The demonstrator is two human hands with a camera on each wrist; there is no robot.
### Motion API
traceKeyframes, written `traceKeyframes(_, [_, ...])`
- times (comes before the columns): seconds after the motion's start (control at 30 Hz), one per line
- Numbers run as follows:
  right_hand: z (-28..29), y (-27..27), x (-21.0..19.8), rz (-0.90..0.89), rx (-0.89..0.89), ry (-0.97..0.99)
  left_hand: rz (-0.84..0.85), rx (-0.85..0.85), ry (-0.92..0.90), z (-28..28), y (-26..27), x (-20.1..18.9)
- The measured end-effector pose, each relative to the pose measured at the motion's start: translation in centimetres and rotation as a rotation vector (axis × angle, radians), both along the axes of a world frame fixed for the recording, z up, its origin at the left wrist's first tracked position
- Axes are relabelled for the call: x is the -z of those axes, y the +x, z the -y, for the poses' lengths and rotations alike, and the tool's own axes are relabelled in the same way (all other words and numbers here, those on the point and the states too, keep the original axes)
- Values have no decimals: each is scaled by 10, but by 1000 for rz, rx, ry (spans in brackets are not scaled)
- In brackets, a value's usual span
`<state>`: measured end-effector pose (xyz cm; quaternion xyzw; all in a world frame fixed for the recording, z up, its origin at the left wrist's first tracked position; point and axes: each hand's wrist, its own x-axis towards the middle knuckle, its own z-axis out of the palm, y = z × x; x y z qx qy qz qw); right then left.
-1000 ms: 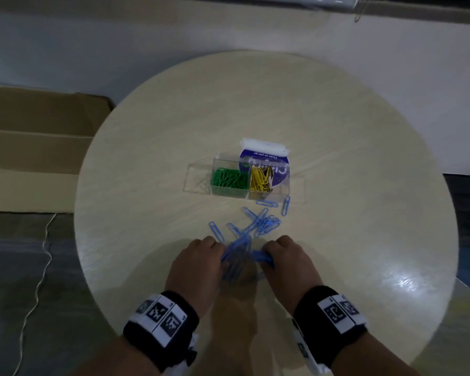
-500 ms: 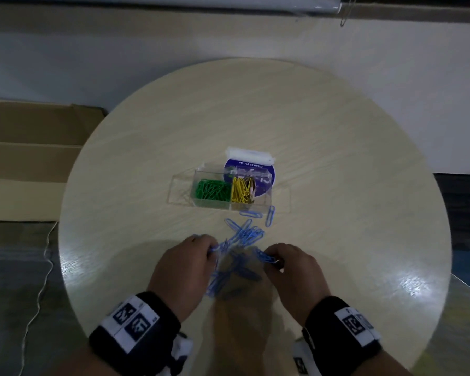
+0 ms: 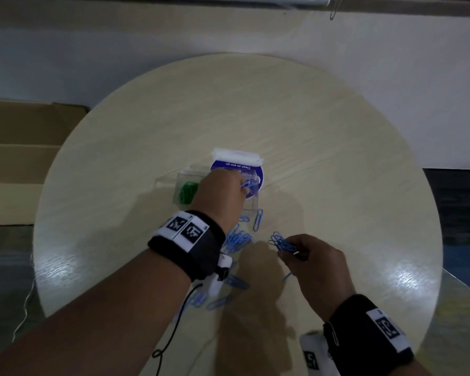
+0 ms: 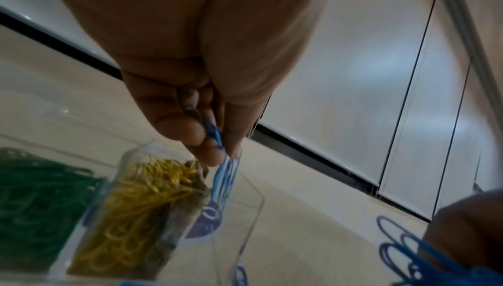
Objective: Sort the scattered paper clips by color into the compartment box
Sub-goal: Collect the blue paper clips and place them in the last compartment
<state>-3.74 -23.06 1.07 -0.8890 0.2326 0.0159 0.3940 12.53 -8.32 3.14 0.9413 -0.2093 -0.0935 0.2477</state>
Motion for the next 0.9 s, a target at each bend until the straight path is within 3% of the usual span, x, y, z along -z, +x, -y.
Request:
traceKeyframes(0.13, [7,4,-5,17,49,72,-64,-43,-159,9,-3,2])
traceKeyframes(0.27, [8,22,-17,9,72,161,-115,-263,-502,-7,-10,-6])
traceKeyframes(0.33, [6,41,-24,9,48,144,-127,-347,-567,-28,-15,-9])
traceKeyframes(0.6, [-11,123,-34,-96,-156,-103,-183,-463,-452,-112,-59,12])
traceKeyframes(0.73, [-15,134,-34,-43,-112,-41,-213,-513,-491,-135,-79,19])
traceKeyframes(0.83, [-13,123,-32,101,-37,-65,-157,-419,-360,-151,-96,25])
traceKeyframes(0.9, [-15,113,-28,135,-129,-205,-100,-281,-178,-160,-105,30])
